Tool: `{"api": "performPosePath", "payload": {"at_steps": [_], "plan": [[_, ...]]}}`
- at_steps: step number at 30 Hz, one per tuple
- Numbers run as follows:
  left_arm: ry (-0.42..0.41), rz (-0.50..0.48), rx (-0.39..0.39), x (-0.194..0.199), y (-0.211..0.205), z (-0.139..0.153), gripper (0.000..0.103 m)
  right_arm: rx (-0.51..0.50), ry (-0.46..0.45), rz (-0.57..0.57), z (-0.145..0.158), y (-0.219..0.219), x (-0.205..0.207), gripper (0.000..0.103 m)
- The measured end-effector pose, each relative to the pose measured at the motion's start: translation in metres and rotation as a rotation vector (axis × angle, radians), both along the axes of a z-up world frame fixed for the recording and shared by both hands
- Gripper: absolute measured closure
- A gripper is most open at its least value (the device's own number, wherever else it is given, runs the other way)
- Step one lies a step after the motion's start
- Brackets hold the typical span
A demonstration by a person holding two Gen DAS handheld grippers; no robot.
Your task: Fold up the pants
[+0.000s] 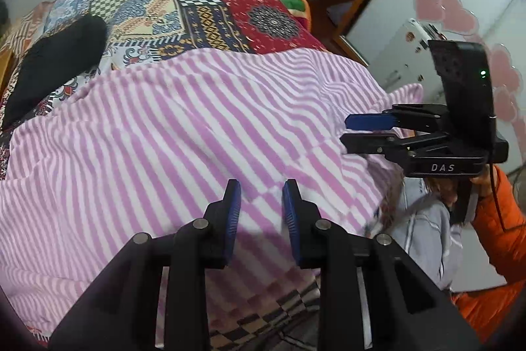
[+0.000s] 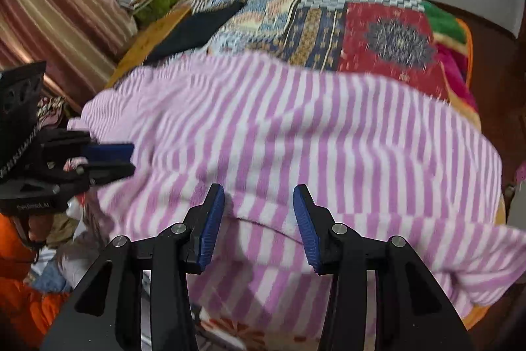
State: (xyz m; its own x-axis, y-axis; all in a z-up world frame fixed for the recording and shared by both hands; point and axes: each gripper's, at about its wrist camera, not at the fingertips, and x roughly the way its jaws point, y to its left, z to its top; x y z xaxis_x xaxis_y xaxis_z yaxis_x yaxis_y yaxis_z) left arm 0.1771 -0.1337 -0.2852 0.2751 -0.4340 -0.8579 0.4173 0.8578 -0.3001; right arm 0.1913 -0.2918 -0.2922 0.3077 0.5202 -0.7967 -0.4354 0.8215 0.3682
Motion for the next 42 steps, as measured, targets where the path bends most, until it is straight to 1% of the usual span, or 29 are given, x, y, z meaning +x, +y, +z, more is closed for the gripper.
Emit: {"api": "performPosePath", "payload": {"at_steps": [4, 6, 10, 13, 18, 20, 23, 25, 27, 29, 30, 32, 34, 36, 40, 42], "plan": [[0.022, -0.011, -0.028, -0.01, 0.005, -0.001, 0.076, 0.008, 0.039, 0.009, -0.003, -0.013, -0.017, 0.063], [0.017, -0.016, -0.022, -0.014, 0.005, -0.001, 0.075, 0.01, 0.057, -0.001, -0.006, -0.02, -0.026, 0.063], [0.008, -0.023, -0.013, -0.026, 0.004, -0.002, 0.075, -0.014, 0.076, -0.019, -0.013, -0.025, -0.041, 0.063], [0.007, -0.024, -0.005, -0.031, 0.004, 0.0, 0.075, -0.005, 0.092, -0.052, -0.018, -0.033, -0.051, 0.063], [0.007, -0.03, 0.015, -0.036, 0.005, 0.006, 0.075, -0.015, 0.077, -0.112, -0.015, -0.048, -0.06, 0.063], [0.006, -0.024, 0.023, -0.034, 0.006, 0.012, 0.074, -0.02, 0.059, -0.134, -0.008, -0.056, -0.066, 0.063], [-0.025, -0.013, 0.03, -0.027, 0.005, 0.025, 0.074, -0.045, -0.014, -0.193, 0.012, -0.077, -0.073, 0.063], [-0.049, -0.009, 0.024, -0.019, 0.002, 0.034, 0.074, -0.045, -0.054, -0.24, 0.023, -0.094, -0.077, 0.063], [-0.073, -0.009, 0.019, -0.007, -0.004, 0.042, 0.07, -0.038, -0.1, -0.297, 0.039, -0.116, -0.075, 0.063], [-0.09, -0.016, 0.021, 0.004, -0.012, 0.045, 0.067, -0.039, -0.141, -0.348, 0.05, -0.133, -0.072, 0.062], [-0.094, -0.022, 0.023, 0.01, -0.017, 0.044, 0.066, -0.044, -0.16, -0.376, 0.055, -0.142, -0.068, 0.06], [-0.082, -0.038, 0.022, 0.022, -0.028, 0.038, 0.066, -0.052, -0.184, -0.413, 0.059, -0.151, -0.059, 0.059], [-0.058, -0.05, 0.027, 0.033, -0.039, 0.027, 0.066, -0.064, -0.178, -0.44, 0.054, -0.161, -0.044, 0.059], [-0.034, -0.066, 0.044, 0.04, -0.049, 0.014, 0.066, -0.071, -0.159, -0.455, 0.044, -0.159, -0.034, 0.059], [0.019, -0.098, 0.053, 0.038, -0.059, -0.006, 0.066, -0.099, -0.067, -0.445, 0.007, -0.155, -0.02, 0.059], [0.003, -0.109, 0.061, 0.032, -0.06, -0.007, 0.066, -0.132, -0.023, -0.428, -0.01, -0.151, -0.024, 0.059]]}}
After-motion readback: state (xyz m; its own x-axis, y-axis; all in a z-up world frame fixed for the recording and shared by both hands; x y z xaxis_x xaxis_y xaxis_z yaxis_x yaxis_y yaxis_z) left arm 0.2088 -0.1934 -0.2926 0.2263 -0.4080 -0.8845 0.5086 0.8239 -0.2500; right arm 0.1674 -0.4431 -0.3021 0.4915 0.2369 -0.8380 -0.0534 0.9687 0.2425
